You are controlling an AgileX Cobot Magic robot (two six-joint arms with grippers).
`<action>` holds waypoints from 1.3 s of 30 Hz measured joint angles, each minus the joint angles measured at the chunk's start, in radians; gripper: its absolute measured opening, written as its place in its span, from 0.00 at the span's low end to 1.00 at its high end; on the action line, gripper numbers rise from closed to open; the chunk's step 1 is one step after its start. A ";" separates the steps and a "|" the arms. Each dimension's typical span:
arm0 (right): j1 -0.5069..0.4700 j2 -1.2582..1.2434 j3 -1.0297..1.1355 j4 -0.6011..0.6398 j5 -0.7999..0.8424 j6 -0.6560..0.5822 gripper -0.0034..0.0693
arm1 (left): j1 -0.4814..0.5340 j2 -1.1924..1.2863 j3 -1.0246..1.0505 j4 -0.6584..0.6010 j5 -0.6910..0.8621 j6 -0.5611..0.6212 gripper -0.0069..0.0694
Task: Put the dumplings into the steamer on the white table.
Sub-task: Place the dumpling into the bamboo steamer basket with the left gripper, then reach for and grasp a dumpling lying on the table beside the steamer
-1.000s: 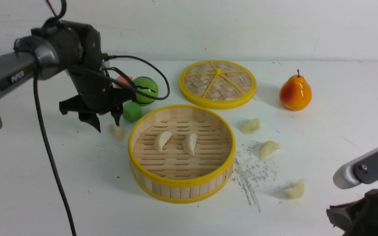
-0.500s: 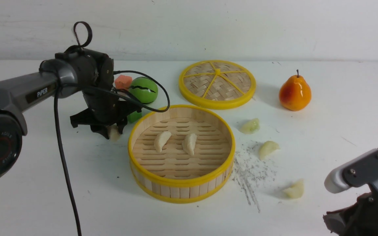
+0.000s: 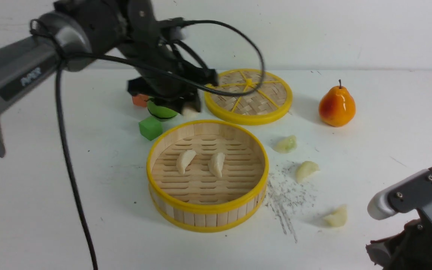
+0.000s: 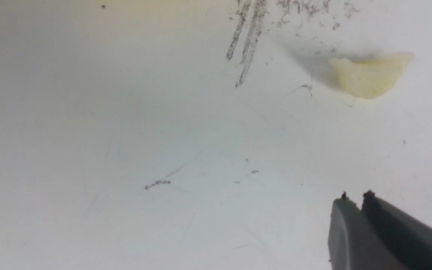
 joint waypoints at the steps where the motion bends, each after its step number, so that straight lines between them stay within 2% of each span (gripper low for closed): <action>1: 0.000 0.002 0.000 0.000 0.000 0.000 0.13 | -0.037 0.019 0.000 -0.015 -0.001 0.009 0.40; 4: 0.000 0.007 0.000 0.000 0.000 0.000 0.13 | -0.107 0.083 0.004 -0.003 -0.021 0.017 0.40; 10: 0.000 0.007 0.000 0.023 0.001 0.000 0.13 | -0.172 0.161 0.006 0.103 -0.112 0.018 0.41; 12: 0.000 0.007 0.000 0.028 0.001 0.000 0.13 | -0.175 0.167 0.006 0.110 -0.116 0.018 0.44; 16: 0.000 0.007 0.000 0.030 0.001 0.000 0.15 | -0.176 0.175 0.006 0.110 -0.111 0.004 0.56; 18: 0.000 0.007 -0.002 0.030 0.009 0.033 0.18 | -0.176 0.174 -0.007 0.125 -0.076 -0.011 0.63; 20: 0.000 0.012 -0.024 0.030 0.045 0.092 0.25 | -0.176 0.152 -0.036 0.171 -0.001 -0.013 0.63; 22: 0.000 0.024 -0.056 0.026 0.081 0.130 0.33 | -0.177 0.112 -0.058 0.210 0.056 -0.013 0.60; 23: 0.000 0.041 -0.085 0.018 0.105 0.153 0.41 | -0.177 0.067 -0.071 0.247 0.084 -0.013 0.56; 27: 0.000 0.131 -0.185 -0.031 0.130 0.210 0.67 | -0.177 -0.140 -0.085 0.339 0.170 -0.012 0.34; 30: 0.000 0.232 -0.262 -0.107 0.138 0.219 0.79 | -0.177 -0.312 -0.082 0.358 0.218 -0.007 0.20; 33: 0.000 0.337 -0.343 -0.189 0.167 0.225 0.82 | -0.177 -0.480 -0.022 0.359 0.234 -0.005 0.09; 37: -0.009 0.477 -0.443 -0.232 0.204 0.272 0.81 | -0.177 -0.716 0.163 0.360 0.211 -0.006 0.07; 39: -0.038 0.551 -0.503 -0.236 0.206 0.358 0.77 | -0.177 -0.894 0.375 0.362 0.145 -0.028 0.07</action>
